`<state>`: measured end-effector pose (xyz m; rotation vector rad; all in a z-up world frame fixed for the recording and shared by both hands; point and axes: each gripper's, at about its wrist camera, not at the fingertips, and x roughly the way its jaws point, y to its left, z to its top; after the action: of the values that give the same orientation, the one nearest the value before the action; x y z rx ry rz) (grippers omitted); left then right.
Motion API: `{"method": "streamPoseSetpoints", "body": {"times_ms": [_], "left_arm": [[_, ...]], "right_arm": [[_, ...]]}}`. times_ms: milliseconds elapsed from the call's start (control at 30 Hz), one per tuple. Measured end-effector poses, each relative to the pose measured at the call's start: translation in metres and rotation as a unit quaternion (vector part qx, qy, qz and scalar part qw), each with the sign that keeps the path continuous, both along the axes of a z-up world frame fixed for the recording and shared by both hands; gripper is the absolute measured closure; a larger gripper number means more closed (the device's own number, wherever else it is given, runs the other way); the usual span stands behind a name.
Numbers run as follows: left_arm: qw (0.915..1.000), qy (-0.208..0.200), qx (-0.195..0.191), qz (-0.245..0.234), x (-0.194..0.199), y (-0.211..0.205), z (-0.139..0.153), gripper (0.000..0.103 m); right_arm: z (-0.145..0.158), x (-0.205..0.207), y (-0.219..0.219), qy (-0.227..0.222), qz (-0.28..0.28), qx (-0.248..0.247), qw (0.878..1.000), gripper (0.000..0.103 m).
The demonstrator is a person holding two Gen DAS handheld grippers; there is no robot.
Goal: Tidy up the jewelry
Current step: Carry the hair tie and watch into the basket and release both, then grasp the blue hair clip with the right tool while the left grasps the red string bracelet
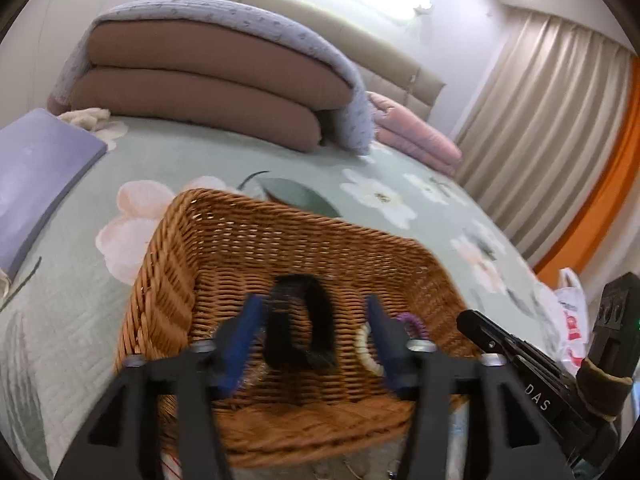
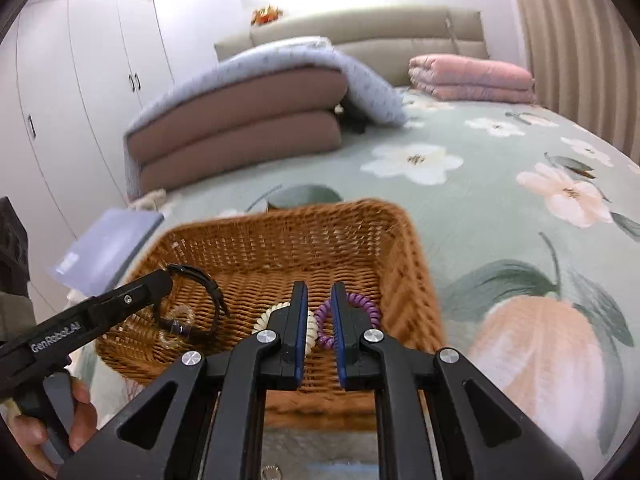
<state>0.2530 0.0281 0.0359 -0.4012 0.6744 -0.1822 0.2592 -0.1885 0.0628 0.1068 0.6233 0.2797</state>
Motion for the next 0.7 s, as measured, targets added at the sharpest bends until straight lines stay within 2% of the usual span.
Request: {"method": "streamPoseSetpoints", "body": {"times_ms": [67,200,333,400,533,700], "left_arm": [[0.9998,0.019,-0.002,0.001,0.001,0.005,0.004,0.034],[0.9998,-0.014,-0.012,0.007,-0.025,0.019,0.021,0.034],[0.9990,-0.025,0.035,0.011,-0.065,0.036,0.035,0.034],[0.9988,-0.023,0.037,0.022,-0.081,0.049,0.035,0.034],[0.9991,-0.017,0.015,0.037,-0.118,0.076,0.020,0.034],[0.9989,-0.015,-0.023,0.039,-0.138,0.087,-0.012,0.034]], "right_arm": [[0.007,-0.011,-0.004,-0.001,0.005,0.008,1.000,0.089],[0.026,-0.045,-0.011,-0.010,0.025,0.013,1.000,0.089],[0.035,-0.080,-0.012,-0.028,0.042,-0.010,0.999,0.089],[0.032,-0.101,-0.014,-0.048,0.047,-0.027,0.997,0.089],[0.017,-0.127,-0.022,-0.073,0.044,-0.033,0.996,0.089],[0.003,-0.123,-0.041,-0.055,0.032,-0.004,0.998,0.089]]}}
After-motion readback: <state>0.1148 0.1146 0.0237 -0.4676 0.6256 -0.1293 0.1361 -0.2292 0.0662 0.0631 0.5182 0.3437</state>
